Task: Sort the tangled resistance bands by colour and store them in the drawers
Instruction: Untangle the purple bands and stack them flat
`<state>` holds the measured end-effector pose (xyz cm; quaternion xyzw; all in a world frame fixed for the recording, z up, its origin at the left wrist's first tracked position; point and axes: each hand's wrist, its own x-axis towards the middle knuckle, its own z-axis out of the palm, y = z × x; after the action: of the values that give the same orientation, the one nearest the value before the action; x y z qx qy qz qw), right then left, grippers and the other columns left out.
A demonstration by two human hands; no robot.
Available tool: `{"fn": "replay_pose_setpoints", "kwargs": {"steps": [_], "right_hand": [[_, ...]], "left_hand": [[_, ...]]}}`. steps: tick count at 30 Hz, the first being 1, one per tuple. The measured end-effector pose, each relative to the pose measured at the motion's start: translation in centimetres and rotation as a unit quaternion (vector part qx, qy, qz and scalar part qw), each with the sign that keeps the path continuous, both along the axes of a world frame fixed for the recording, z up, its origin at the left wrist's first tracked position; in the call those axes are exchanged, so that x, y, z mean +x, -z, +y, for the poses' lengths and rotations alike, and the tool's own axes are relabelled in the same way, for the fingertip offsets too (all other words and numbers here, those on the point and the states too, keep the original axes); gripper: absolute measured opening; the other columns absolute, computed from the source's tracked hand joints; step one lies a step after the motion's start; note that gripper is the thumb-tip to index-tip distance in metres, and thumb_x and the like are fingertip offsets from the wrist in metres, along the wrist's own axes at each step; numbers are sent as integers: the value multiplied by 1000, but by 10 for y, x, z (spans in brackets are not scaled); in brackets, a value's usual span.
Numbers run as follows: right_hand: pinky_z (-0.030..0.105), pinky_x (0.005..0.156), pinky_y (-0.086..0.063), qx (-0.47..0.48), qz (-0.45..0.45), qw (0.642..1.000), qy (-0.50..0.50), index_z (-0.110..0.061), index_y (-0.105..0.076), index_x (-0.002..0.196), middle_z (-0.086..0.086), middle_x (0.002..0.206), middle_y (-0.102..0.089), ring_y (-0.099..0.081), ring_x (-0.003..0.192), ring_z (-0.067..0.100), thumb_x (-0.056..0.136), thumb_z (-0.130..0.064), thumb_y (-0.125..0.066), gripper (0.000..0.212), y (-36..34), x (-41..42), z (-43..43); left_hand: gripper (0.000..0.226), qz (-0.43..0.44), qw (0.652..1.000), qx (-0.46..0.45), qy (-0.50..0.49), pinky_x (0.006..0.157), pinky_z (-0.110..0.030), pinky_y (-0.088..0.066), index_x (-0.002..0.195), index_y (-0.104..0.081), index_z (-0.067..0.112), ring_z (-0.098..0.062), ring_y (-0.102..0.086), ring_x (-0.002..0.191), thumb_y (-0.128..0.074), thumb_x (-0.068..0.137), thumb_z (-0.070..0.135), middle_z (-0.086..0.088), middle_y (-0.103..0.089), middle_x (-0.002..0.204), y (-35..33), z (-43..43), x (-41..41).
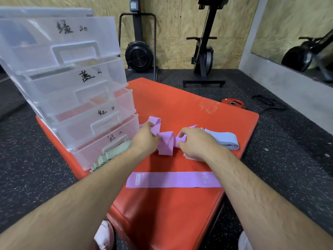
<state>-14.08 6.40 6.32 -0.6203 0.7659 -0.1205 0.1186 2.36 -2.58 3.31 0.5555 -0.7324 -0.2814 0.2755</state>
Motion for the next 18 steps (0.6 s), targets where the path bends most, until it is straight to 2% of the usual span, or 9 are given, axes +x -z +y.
{"fn": "replay_pose_setpoints", "kwargs": {"steps": [2,3,7,11,12,15,16,18], "right_hand": [[34,81,-47,-22,-13,1000,-4,-29,-59,115,-10,94,-61,-60,98,23,94,-31,-52,23,0,1,-2],[34,80,-49,-38,-24,999,-8,-30,-60,115,-10,96,-63,-60,96,23,93,-30,-53,23,0,1,-3],[35,81,-51,-117,-118,985,-36,-34,-60,120,-9,99,-67,-58,85,14,92,-25,-62,30,2,3,-9],[27,72,-48,-185,-219,958,-34,-37,-56,130,-15,101,-62,-57,73,5,87,-26,-72,48,-5,10,-12],[25,67,-45,-194,-237,952,-32,-35,-59,127,-16,100,-62,-55,69,2,87,-24,-73,45,-6,11,-13],[23,63,-40,-220,-253,942,-27,-27,-71,102,-13,94,-67,-53,64,0,89,-16,-67,17,-7,12,-17],[25,64,-42,-235,-255,938,-18,-25,-72,96,-11,92,-68,-56,68,1,90,-15,-64,14,-8,13,-18],[21,71,-45,-254,-262,931,-4,-25,-72,92,-6,95,-65,-58,77,7,93,-16,-63,13,-10,12,-21]], "left_hand": [[38,68,997,32,-14,58,-31,-51,121,-50,19,-23,-66,67,-57,86,7,-3,-63,80,-6,-3,-1],[33,106,993,47,-12,58,-33,-53,117,-52,19,-24,-67,64,-57,87,6,-4,-63,78,-10,-4,-1],[10,222,973,67,23,57,-25,-55,100,-66,6,-16,-66,61,-62,91,5,-9,-67,78,-25,0,-1],[9,307,945,102,51,65,-29,-56,95,-71,1,-15,-62,59,-62,93,4,-6,-68,70,-38,3,0],[9,332,934,116,59,66,-28,-56,95,-71,2,-15,-64,61,-62,93,4,-5,-69,70,-42,6,0],[17,399,898,163,92,68,-27,-57,104,-68,-5,-21,-62,67,-57,91,-4,-15,-65,76,-52,13,3],[21,396,898,165,98,66,-27,-56,106,-67,-6,-22,-59,66,-56,89,-6,-15,-61,75,-53,15,4],[20,341,926,128,101,62,-27,-52,102,-72,3,-16,-54,65,-60,87,-2,-7,-59,71,-53,15,6]]}}
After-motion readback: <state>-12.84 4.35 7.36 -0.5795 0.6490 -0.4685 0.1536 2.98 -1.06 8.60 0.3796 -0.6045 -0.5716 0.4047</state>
